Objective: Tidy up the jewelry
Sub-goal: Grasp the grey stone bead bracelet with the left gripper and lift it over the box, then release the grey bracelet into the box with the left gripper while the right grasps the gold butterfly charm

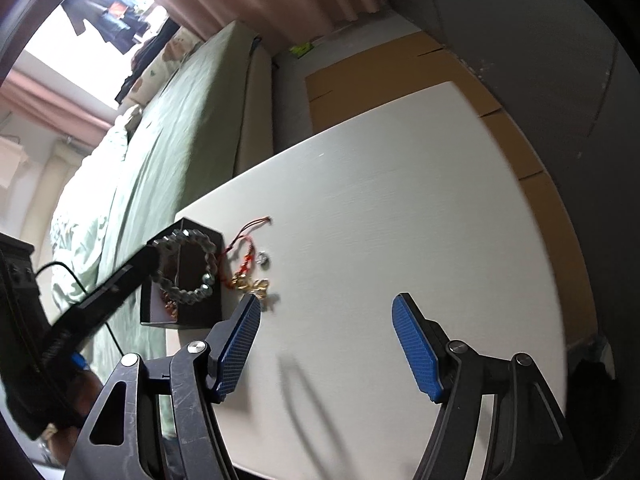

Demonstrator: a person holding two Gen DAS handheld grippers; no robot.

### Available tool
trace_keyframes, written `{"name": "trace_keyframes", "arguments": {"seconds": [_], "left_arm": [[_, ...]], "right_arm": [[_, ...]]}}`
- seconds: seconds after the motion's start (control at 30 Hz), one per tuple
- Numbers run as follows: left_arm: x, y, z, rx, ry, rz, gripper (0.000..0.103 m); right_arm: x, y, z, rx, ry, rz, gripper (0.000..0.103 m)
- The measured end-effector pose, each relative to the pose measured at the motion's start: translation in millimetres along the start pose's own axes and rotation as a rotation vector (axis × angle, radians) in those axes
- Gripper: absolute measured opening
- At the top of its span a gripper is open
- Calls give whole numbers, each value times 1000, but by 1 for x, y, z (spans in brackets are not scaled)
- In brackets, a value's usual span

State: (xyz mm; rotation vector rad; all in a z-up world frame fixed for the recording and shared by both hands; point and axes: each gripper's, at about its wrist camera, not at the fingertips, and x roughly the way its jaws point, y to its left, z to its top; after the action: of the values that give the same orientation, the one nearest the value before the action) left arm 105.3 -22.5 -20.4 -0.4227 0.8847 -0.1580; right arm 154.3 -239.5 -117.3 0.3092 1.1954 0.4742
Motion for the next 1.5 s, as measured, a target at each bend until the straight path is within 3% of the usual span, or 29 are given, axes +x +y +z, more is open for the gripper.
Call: {"name": "trace_keyframes", "arguments": {"seconds": [0.4,0.67,0.87,1.3,1.37,1.4,1.5], "left_arm": [[-49,47,14,-100,-89,-25,10],[-63,75,18,-147,-105,-18,10],[-67,93,18,-174,-102,-6,10],[-61,110,15,-213,-80,4,10],[-57,109,15,-211,-70,8,10],[-54,108,15,-211,-64,10,10],[-45,109,15,-228,-38,20,10]], "right_arm": [[46,42,-3,-51,64,7,64],[71,62,-8,-92,83,-53,57],[86,77,-9,-142,85,-92,54],[101,114,-19,-395,55,-206,54],[102,117,-22,-423,55,-220,50],[100,117,-23,-438,49,-244,39],[95,110,-21,-425,59,-220,39]]}}
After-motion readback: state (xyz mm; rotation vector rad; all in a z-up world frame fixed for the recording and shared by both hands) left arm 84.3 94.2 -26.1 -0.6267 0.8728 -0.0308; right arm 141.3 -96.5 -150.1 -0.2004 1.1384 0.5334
